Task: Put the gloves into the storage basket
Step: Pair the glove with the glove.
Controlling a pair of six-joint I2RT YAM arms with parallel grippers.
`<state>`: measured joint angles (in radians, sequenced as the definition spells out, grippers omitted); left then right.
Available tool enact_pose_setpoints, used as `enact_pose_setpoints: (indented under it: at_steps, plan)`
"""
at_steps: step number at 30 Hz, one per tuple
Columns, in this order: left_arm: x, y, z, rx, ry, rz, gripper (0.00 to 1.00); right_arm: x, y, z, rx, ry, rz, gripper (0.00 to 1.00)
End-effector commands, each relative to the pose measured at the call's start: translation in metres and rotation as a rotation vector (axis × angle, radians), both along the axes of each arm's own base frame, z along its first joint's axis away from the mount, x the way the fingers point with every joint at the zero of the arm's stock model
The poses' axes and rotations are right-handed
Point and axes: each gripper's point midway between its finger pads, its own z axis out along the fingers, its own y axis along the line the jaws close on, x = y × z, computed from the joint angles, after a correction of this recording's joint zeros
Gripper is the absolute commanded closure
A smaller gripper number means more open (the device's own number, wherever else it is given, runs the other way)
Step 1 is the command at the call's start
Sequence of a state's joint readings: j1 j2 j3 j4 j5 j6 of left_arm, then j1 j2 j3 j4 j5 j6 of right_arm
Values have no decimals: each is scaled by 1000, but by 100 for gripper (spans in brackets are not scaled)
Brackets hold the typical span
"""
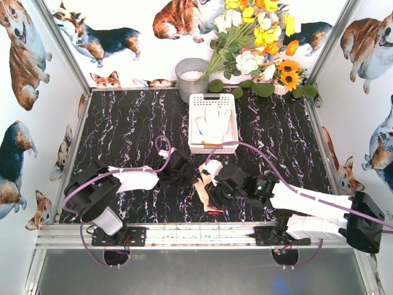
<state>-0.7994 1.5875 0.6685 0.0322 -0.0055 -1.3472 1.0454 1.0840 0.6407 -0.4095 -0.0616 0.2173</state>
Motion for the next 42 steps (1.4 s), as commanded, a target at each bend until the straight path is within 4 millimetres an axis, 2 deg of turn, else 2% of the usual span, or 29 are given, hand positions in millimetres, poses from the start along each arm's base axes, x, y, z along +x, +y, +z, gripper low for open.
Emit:
enact_pose_setpoints:
  at_steps: [1,5,7,13,17,24,27,32,42]
  plan:
    - [2,3,-3,41,-11,-14,100,1,11,47,135,-23,-35,49]
    - [0,4,-4,52,-12,-24,100,11,1,59,175,-19,-174,45]
    - [1,5,-5,58,-14,-26,100,16,-4,57,182,18,-256,44]
    - [0,6,-5,66,-21,-36,100,33,-25,29,190,232,-551,48]
    - [2,5,-2,64,-31,-36,100,31,-31,9,202,341,-669,52]
    - [2,2,3,51,-50,-62,100,6,-34,-17,208,518,-747,58]
    - [1,1,8,27,-74,-79,91,-1,-37,-28,217,557,-771,60]
    - [-5,4,16,11,-108,-111,85,-4,-27,-32,300,608,-765,63]
    - [-8,-3,12,-14,-103,-149,84,-6,-25,-40,287,626,-765,74]
